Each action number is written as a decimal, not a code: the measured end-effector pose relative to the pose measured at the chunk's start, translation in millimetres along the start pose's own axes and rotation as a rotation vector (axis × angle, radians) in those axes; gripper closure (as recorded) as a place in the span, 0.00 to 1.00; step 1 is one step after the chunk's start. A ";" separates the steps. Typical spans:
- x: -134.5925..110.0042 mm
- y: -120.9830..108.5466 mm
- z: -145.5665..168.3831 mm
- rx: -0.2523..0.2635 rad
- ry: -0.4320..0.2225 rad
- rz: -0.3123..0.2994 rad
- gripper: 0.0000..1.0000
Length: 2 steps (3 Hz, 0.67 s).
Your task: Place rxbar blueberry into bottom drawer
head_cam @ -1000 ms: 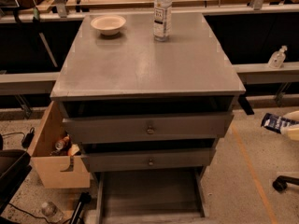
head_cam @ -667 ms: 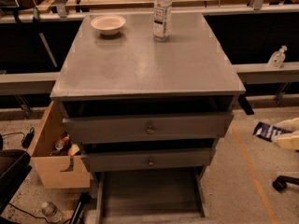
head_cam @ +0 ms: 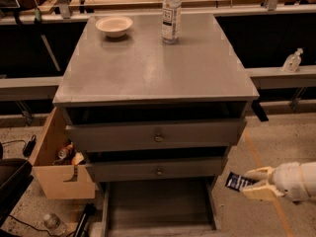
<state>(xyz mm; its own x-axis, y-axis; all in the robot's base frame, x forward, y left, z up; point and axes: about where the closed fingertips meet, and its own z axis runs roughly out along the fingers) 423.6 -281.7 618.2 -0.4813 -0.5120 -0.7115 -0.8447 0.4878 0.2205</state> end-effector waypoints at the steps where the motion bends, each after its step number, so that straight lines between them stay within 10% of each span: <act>1: 37.0 8.6 58.5 -0.031 0.040 -0.057 1.00; 2: 64.7 12.6 98.4 -0.008 0.073 -0.089 1.00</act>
Offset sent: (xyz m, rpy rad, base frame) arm -0.0300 0.0578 -0.1548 -0.1249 -0.0386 0.1026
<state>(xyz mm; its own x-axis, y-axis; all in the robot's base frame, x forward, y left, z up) 404.8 -239.1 509.3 -0.4196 -0.6033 -0.6782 -0.8867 0.4323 0.1641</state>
